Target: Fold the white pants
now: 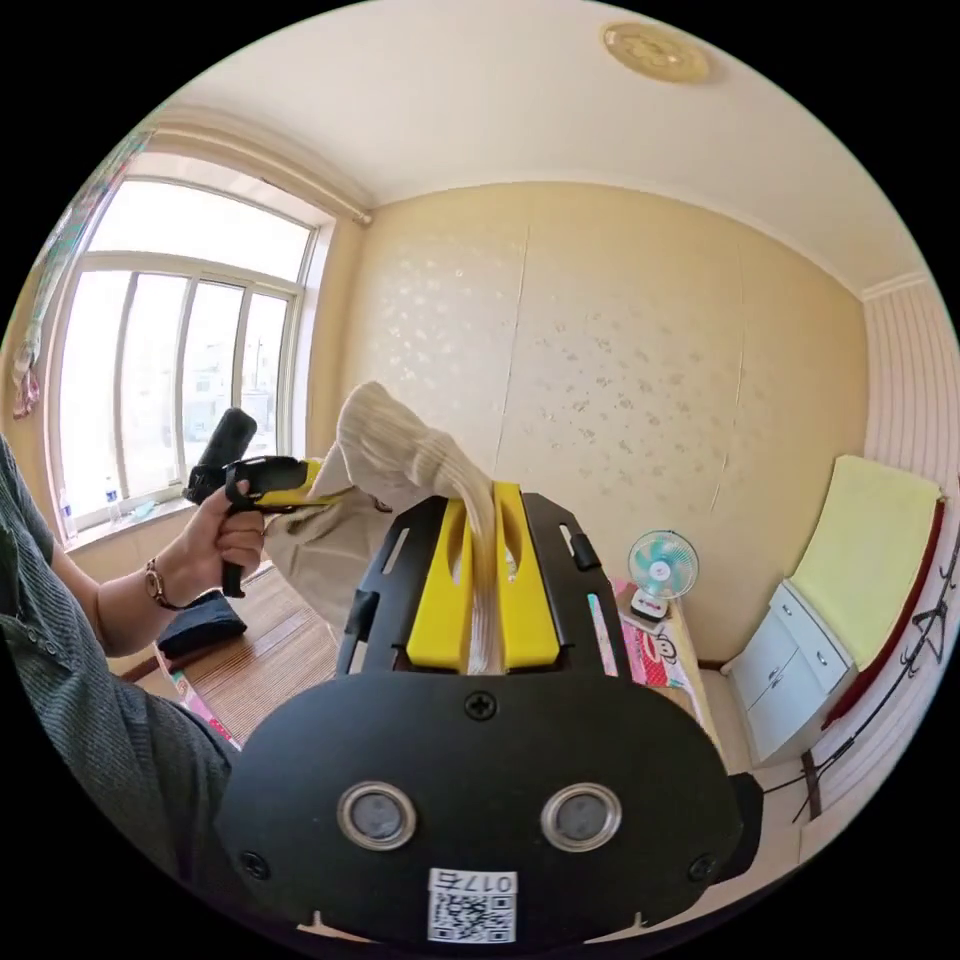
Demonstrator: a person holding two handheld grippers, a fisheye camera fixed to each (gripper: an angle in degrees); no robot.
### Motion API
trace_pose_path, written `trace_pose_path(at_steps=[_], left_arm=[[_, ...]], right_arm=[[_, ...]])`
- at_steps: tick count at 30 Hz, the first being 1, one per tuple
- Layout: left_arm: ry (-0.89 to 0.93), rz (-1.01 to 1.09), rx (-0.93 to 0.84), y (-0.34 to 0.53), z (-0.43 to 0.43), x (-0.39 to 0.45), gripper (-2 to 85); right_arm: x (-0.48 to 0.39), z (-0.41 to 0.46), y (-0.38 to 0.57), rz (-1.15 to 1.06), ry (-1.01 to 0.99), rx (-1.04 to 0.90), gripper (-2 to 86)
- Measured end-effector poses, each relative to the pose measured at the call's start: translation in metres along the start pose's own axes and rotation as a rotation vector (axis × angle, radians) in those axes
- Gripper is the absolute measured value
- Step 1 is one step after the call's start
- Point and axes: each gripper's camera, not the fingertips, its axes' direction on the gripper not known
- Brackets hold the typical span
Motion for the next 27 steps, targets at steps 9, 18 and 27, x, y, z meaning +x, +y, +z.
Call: trace_pose_path(at_steps=[9,18,27], left_arm=[[0.054,0.104,0.032,0.134,-0.070,0.051,10.1],[-0.510,0.390,-0.151,0.169,0.001,0.157,18.1],[-0.717,0.423,0.317,0.138,-0.053,0.217,3.5]], right_arm=[[-0.029,-0.049,-0.077,0.075,0.058,0.107,4.8],[-0.056,-0.082,-0.136,0.088,0.051,0.107,5.0],[0.001,-0.122,-0.165,0.131,-0.093,0.113,5.2]])
